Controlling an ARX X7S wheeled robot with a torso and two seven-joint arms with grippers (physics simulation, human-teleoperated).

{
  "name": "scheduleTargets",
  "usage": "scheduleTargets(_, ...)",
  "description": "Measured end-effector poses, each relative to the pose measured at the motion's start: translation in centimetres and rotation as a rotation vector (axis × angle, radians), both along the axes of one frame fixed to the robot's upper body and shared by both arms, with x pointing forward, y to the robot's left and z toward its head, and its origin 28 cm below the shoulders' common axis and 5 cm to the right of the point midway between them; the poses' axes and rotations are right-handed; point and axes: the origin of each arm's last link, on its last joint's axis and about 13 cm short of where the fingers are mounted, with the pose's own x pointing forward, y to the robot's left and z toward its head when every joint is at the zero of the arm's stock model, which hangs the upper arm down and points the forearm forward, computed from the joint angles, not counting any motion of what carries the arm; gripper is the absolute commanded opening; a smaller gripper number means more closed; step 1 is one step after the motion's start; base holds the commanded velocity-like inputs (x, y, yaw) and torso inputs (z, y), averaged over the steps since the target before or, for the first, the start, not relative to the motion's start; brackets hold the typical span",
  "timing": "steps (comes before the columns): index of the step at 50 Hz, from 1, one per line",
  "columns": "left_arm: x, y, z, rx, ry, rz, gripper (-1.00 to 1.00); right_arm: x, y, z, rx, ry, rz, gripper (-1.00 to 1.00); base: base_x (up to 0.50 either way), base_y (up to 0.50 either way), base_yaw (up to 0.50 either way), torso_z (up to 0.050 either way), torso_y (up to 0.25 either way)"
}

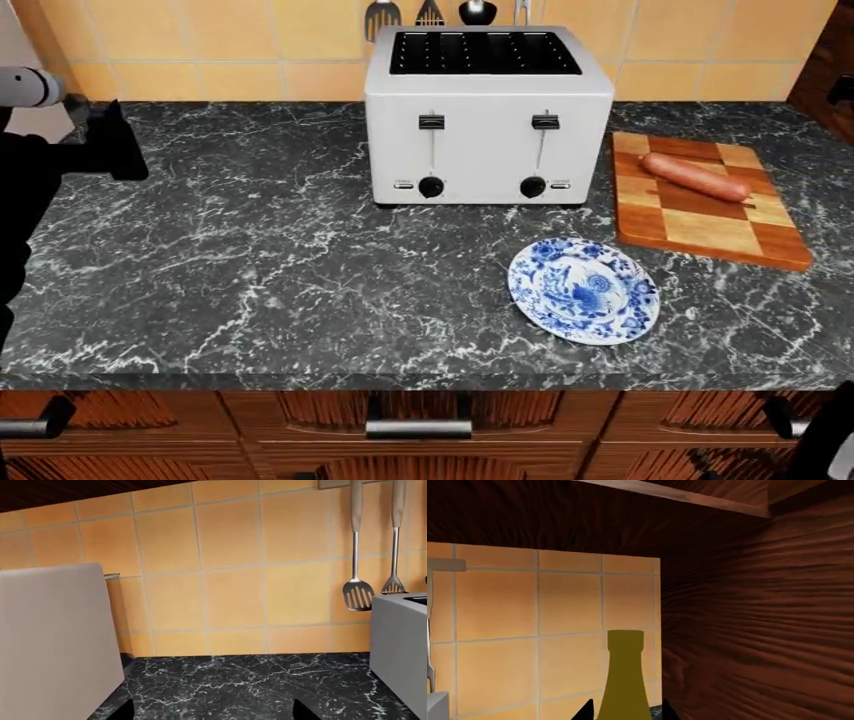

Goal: Pick the sausage from the plate and place it on the cutting board. Then pick the condiment bottle from the cabinet and place it next to the cutting board.

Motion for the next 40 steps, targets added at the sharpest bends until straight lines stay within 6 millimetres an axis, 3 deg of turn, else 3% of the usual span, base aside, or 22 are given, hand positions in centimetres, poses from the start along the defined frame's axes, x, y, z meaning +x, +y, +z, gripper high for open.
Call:
scheduleTargets(15,0.1,0.0,-0.2,0.001,0.007,0.004,1.00,1.5,-0.5,-0.5,-0.012,0.002,-0.028,-1.00,0.00,0.00,0.00,0.000,0.000)
scheduleTargets(40,-0.1,0.1,-0.4,-0.002,0.010,0.009,1.00,2.1,-0.5,-2.9,0.041,0.102,-0.067,-1.00,0.00,0.00,0.00,0.001,0.000)
